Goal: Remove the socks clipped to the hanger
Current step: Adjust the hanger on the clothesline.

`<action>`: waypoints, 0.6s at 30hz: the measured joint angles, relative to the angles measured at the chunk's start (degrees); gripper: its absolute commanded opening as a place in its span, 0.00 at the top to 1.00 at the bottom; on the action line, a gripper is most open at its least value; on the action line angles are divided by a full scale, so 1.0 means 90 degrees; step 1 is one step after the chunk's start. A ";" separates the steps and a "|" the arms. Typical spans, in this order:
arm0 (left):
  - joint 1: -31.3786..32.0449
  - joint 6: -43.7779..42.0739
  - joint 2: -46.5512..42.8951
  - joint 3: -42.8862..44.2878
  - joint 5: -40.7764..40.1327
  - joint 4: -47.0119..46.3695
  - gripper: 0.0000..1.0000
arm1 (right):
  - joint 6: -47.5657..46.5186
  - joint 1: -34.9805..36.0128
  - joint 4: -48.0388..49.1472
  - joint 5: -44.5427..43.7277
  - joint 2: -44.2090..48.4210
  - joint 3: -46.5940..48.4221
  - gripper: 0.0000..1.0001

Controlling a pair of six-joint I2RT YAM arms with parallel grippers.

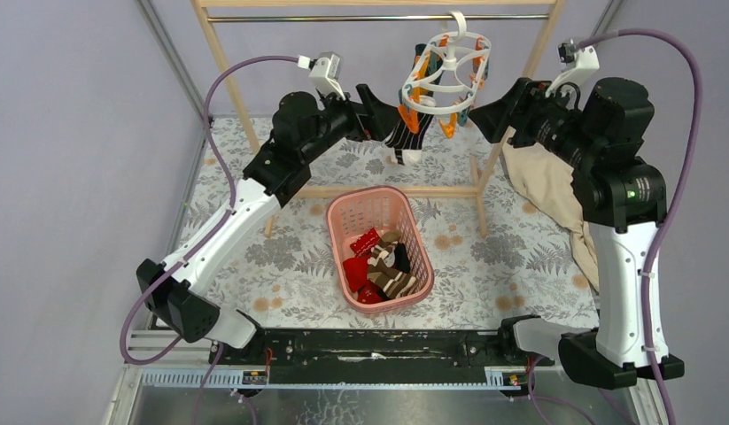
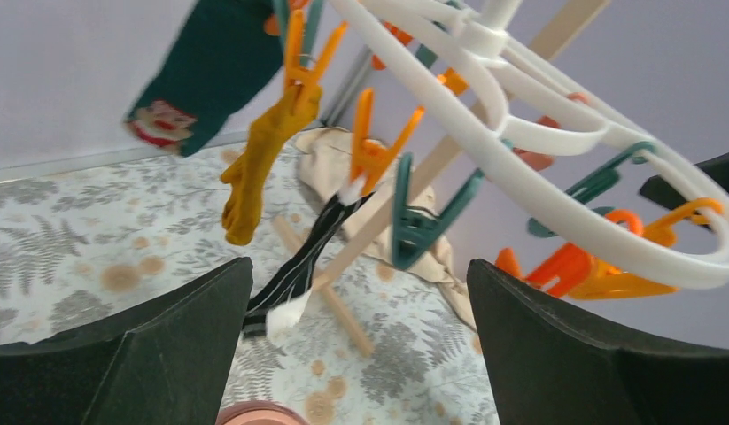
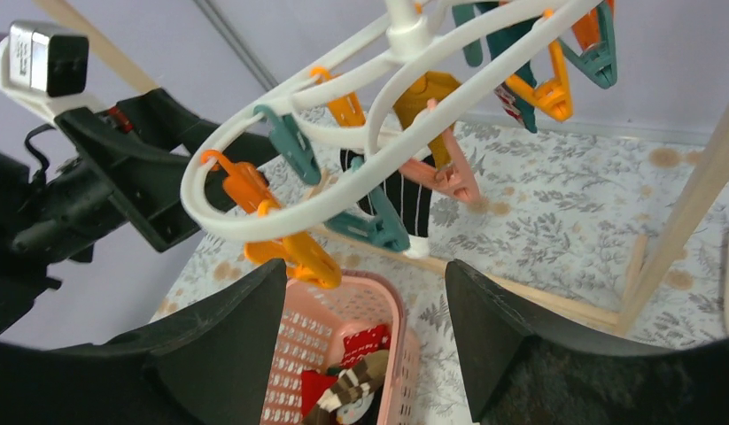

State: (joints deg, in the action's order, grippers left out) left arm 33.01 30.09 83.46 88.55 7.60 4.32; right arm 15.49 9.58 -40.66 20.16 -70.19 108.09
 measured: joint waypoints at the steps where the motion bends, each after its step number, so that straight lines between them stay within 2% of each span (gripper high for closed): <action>1: 0.0010 0.0073 0.0029 -0.0022 0.0109 -0.0134 0.01 | 0.0036 0.0000 -0.0027 0.0066 0.0066 -0.0073 0.27; 8: 0.0185 0.0321 0.0148 0.0019 0.0563 -0.0746 0.01 | 0.0146 0.0000 -0.0100 0.0226 0.0546 -0.0155 0.27; 18: 0.0704 0.0291 0.0372 0.0146 0.0622 -0.0833 0.01 | 0.0437 0.0000 -0.0073 0.0561 0.0624 -0.0155 0.27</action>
State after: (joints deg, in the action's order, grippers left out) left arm 39.35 32.71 86.80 89.86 13.19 -3.18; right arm 19.42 9.58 -41.32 25.21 -64.58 106.69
